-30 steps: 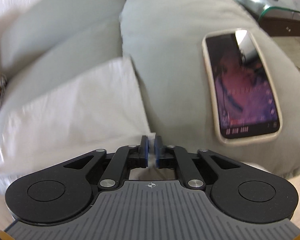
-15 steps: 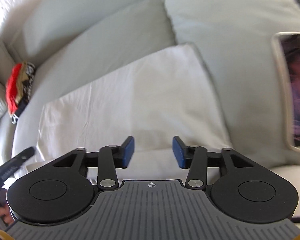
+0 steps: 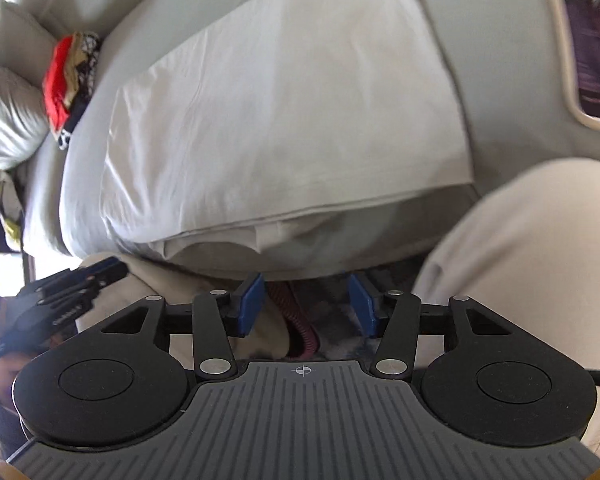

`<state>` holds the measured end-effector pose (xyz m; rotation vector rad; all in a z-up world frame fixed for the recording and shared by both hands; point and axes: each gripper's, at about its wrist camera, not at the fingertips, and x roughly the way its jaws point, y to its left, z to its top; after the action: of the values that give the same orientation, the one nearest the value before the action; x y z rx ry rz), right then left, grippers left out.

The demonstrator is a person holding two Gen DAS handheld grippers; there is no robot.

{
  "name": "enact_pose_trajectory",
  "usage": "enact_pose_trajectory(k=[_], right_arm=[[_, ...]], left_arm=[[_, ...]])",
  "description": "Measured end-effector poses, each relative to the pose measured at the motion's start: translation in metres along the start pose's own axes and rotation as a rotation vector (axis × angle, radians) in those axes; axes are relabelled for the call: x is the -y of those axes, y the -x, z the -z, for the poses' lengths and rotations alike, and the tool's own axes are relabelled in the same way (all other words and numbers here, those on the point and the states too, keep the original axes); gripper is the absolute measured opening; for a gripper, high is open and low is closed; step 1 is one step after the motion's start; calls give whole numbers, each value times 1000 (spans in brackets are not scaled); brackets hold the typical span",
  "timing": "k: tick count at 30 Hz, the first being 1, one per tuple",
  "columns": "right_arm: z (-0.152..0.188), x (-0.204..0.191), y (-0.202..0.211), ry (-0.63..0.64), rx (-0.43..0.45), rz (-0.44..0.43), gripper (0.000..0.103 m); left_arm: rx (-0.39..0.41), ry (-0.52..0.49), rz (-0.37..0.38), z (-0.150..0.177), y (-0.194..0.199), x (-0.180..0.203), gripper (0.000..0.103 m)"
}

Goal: Fold clothes
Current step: 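Move the right gripper to the side edge of the folded T-shirt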

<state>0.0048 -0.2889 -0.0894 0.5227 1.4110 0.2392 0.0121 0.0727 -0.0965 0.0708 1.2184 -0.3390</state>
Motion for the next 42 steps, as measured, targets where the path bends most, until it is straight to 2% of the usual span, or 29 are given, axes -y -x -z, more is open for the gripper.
enact_pose_trajectory(k=[2, 3, 5, 8, 11, 13, 15, 17, 18, 20, 22, 23, 24, 26, 29, 33, 36, 38, 42], right_arm=[[4, 7, 9, -39, 67, 3, 54], [5, 8, 10, -46, 108, 9, 54], [1, 6, 8, -46, 196, 37, 49], [-9, -4, -1, 7, 319, 91, 26], [-16, -15, -22, 72, 425, 208, 25], [-20, -18, -42, 108, 424, 310, 25], [-17, -8, -56, 83, 350, 367, 36], [-7, 4, -51, 21, 309, 340, 38], [-3, 11, -49, -16, 248, 327, 35], [-9, 14, -44, -24, 266, 289, 31], [-16, 15, -38, -24, 301, 250, 36], [-20, 16, -36, -24, 318, 231, 41], [-24, 17, -33, -24, 335, 212, 42], [-31, 18, -28, -23, 370, 173, 42], [-43, 19, -21, -23, 422, 114, 48], [-58, 22, -10, -22, 491, 36, 49], [-86, 41, -12, -76, 496, -29, 52], [-106, 54, -14, -115, 498, -73, 53], [-145, 82, -18, -192, 499, -162, 54]], left_arm=[[71, 55, -32, 20, 22, -9, 23], [104, 89, -36, 24, 27, -13, 28], [169, 156, -46, 31, 39, -20, 29], [210, 123, -111, 20, 22, -4, 33], [251, 91, -177, 9, 5, 11, 33], [278, 69, -221, 2, -6, 21, 34], [305, 47, -265, -6, -17, 31, 33], [332, 25, -308, -13, -29, 41, 34], [293, 37, -312, -11, -29, 40, 36], [216, 62, -319, -5, -28, 36, 36], [139, 87, -325, 0, -28, 33, 35], [130, 102, -306, 0, -22, 31, 34], [122, 117, -286, 0, -17, 29, 34], [161, 116, -260, -6, -7, 31, 34], [228, 88, -224, -28, 0, 48, 36], [256, 18, -165, -62, -15, 73, 39], [268, -34, -170, -83, -40, 91, 39], [254, -48, -174, -93, -59, 96, 39], [163, -12, -145, -97, -89, 89, 39]])
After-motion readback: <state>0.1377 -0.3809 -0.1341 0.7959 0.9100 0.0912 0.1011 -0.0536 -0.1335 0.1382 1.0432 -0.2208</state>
